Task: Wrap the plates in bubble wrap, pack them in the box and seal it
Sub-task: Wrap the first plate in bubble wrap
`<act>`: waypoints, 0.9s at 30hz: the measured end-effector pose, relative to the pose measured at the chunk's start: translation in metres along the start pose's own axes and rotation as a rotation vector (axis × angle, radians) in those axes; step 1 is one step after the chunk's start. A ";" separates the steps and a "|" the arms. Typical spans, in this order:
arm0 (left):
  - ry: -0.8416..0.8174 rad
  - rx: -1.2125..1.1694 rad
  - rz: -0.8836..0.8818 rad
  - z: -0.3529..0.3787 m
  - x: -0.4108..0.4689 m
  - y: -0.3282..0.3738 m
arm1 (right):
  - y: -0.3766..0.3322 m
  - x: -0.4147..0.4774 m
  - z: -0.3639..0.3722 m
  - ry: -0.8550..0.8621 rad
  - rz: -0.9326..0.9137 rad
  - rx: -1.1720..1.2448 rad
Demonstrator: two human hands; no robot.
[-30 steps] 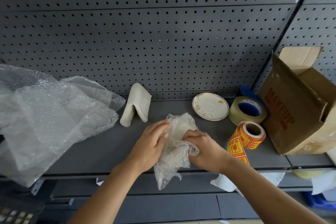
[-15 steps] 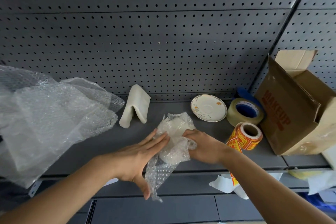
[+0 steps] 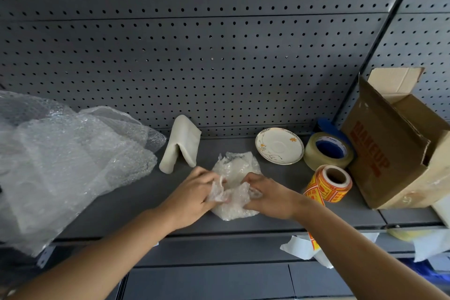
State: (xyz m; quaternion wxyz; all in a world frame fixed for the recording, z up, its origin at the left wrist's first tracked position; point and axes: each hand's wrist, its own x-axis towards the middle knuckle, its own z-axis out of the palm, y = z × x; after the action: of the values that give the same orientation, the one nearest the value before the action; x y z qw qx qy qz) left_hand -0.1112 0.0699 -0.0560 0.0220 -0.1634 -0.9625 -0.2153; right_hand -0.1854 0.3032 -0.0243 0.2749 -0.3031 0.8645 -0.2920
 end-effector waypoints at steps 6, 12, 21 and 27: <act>0.263 -0.182 -0.183 0.013 0.020 0.018 | 0.006 0.004 0.009 0.121 -0.024 0.021; 0.486 -0.378 -0.222 0.032 0.022 0.011 | 0.008 0.003 0.021 0.277 -0.060 -0.027; 0.448 0.047 -0.083 0.035 0.012 0.015 | 0.018 0.010 0.033 0.396 -0.210 -0.035; 0.189 0.028 -0.058 0.020 -0.010 0.031 | 0.011 0.020 0.037 0.503 -0.177 -0.051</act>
State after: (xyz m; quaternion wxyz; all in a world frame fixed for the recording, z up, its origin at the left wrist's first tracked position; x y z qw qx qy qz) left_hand -0.0911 0.1014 -0.0627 0.1089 -0.1143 -0.9634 -0.2167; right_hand -0.1787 0.2842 -0.0632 0.0169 -0.3024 0.8828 -0.3591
